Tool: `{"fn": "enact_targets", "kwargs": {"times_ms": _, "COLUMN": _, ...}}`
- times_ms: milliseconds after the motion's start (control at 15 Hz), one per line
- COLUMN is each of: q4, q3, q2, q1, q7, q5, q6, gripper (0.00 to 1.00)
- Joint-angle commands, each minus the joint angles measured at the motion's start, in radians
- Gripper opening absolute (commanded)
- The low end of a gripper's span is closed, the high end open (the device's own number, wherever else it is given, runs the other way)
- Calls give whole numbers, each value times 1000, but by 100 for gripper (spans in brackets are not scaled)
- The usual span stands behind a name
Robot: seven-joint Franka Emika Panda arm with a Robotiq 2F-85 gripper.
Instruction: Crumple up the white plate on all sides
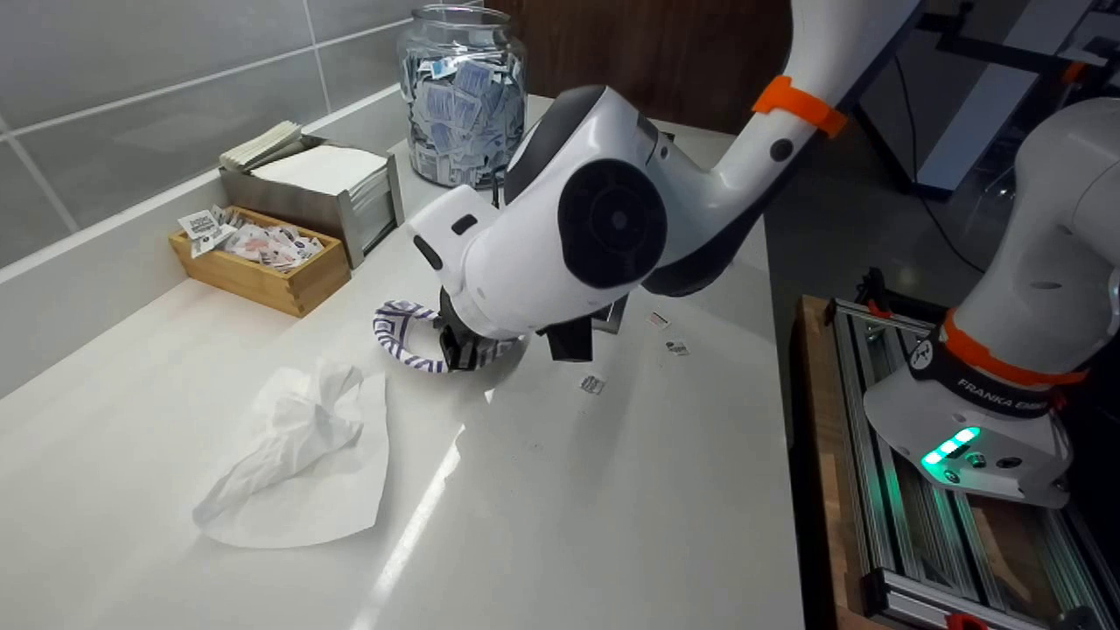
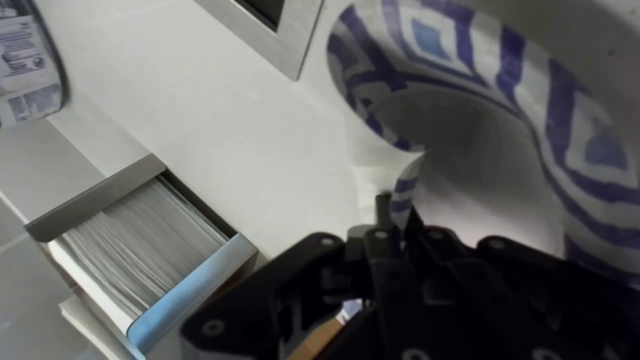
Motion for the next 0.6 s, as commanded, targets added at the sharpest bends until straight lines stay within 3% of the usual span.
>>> {"fn": "enact_targets", "kwargs": {"times_ms": 0, "q4": 12, "q3": -16, "q2": 67, "q1": -55, "q7": 43, "q5": 4, "q6": 198, "gripper": 1}}
{"fn": "enact_targets", "kwargs": {"times_ms": 333, "q4": 11, "q3": -15, "q2": 97, "q1": -135, "q7": 22, "q5": 54, "q6": 390, "gripper": 1}}
{"fn": "enact_targets", "kwargs": {"times_ms": 533, "q4": -5, "q3": -10, "q2": 76, "q1": -146, "q7": -1, "q5": 100, "q6": 383, "gripper": 1}}
